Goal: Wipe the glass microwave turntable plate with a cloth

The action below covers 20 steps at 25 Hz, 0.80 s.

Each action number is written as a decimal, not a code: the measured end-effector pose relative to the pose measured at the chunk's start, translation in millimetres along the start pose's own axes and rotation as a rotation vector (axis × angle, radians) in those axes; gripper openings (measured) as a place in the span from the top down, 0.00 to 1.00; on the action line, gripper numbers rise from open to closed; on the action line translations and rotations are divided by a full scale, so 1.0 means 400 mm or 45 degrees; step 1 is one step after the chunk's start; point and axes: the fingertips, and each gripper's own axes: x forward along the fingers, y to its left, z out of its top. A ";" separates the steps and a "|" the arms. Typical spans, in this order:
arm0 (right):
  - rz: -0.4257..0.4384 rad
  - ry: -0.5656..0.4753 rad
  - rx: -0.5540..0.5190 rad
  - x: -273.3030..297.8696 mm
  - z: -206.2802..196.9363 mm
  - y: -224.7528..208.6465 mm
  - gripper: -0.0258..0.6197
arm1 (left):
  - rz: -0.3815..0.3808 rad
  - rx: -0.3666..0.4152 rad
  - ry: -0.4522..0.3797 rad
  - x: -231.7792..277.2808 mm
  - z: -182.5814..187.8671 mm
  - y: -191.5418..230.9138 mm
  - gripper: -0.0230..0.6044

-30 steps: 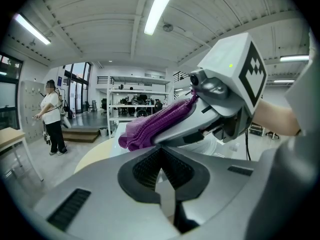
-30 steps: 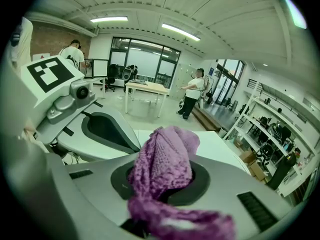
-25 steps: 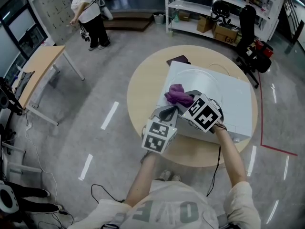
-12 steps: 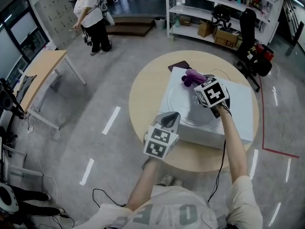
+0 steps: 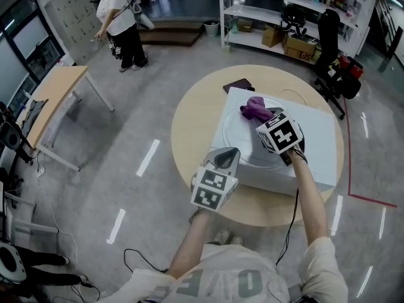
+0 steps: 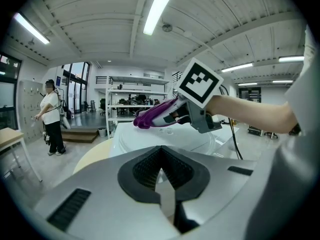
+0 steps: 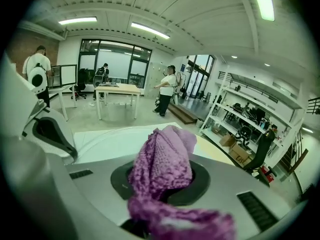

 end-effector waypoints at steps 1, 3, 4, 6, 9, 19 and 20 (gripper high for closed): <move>0.005 0.000 -0.011 -0.011 -0.005 0.015 0.89 | 0.000 0.000 0.004 0.001 -0.002 0.000 0.96; 0.016 0.004 -0.027 -0.033 -0.015 0.044 0.89 | 0.002 -0.006 0.007 0.002 -0.002 0.002 0.96; 0.024 0.009 -0.028 -0.045 -0.021 0.060 0.89 | 0.001 -0.008 0.009 0.001 -0.002 0.003 0.96; 0.037 0.015 -0.035 -0.071 -0.034 0.095 0.89 | -0.003 -0.008 0.015 0.001 -0.007 0.003 0.96; 0.053 -0.002 -0.098 -0.111 -0.044 0.152 0.89 | -0.004 -0.007 0.014 -0.001 -0.006 0.003 0.96; 0.077 0.016 -0.143 -0.181 -0.074 0.256 0.89 | -0.009 0.006 0.016 -0.001 -0.010 0.005 0.96; 0.078 0.016 -0.145 -0.184 -0.076 0.261 0.89 | -0.006 0.005 0.011 -0.001 -0.007 0.005 0.96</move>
